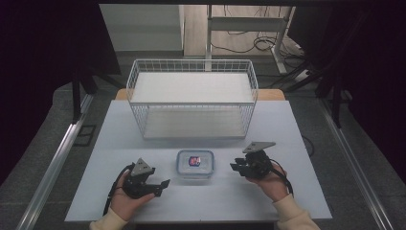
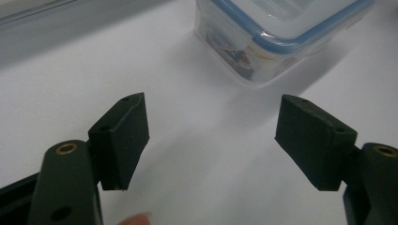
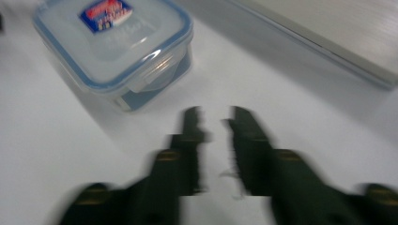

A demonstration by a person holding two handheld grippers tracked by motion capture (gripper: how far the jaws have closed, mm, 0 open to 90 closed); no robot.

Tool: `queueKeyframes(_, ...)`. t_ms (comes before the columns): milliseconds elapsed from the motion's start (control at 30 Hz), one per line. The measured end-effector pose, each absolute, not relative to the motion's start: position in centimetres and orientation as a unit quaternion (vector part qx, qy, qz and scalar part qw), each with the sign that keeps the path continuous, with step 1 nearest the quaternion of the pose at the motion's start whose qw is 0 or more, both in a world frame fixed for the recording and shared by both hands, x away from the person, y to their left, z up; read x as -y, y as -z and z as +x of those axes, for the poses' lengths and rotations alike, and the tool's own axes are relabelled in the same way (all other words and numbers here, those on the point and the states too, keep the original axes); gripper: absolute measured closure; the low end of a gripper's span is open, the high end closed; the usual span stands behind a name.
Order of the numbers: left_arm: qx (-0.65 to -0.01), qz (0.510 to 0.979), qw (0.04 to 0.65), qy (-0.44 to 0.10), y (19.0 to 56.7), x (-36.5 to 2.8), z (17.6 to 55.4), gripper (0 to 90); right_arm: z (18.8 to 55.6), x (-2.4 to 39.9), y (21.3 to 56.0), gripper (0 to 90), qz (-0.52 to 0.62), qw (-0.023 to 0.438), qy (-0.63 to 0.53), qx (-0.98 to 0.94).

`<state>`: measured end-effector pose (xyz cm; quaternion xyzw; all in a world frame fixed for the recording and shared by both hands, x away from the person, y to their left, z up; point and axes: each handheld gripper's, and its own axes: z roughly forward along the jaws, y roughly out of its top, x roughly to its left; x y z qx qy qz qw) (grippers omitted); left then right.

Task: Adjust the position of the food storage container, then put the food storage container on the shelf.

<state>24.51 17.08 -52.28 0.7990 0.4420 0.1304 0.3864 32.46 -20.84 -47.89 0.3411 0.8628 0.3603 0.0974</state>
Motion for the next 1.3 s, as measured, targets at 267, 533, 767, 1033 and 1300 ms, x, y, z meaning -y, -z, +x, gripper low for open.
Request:
queueKeyframes(267, -0.448, 0.793, 0.392, -0.128, 52.3, -17.1, 24.5, 25.8, 31.8, 22.1, 47.7, 21.3, 0.393, 0.108, -0.407, -0.817)
queueKeyframes(533, -0.452, 0.788, 0.402, -0.120, 52.3, -17.3, 24.5, 24.8, 31.8, 21.8, 47.7, 20.2, 0.391, 0.098, -0.412, -0.817)
queueKeyframes(767, -0.459, 0.776, 0.417, -0.114, 51.8, -17.6, 24.8, 23.3, 31.9, 22.0, 47.6, 18.4, 0.402, 0.089, -0.419, -0.809)
queueKeyframes(1033, -0.465, 0.768, 0.420, -0.135, 50.8, -17.9, 25.0, 21.4, 32.1, 21.4, 47.9, 17.5, 0.413, 0.071, -0.417, -0.807)
queueKeyframes(1300, -0.463, 0.765, 0.437, -0.101, 48.9, -17.2, 26.3, 23.1, 32.2, 20.8, 47.6, 18.5, 0.412, 0.046, -0.425, -0.805)
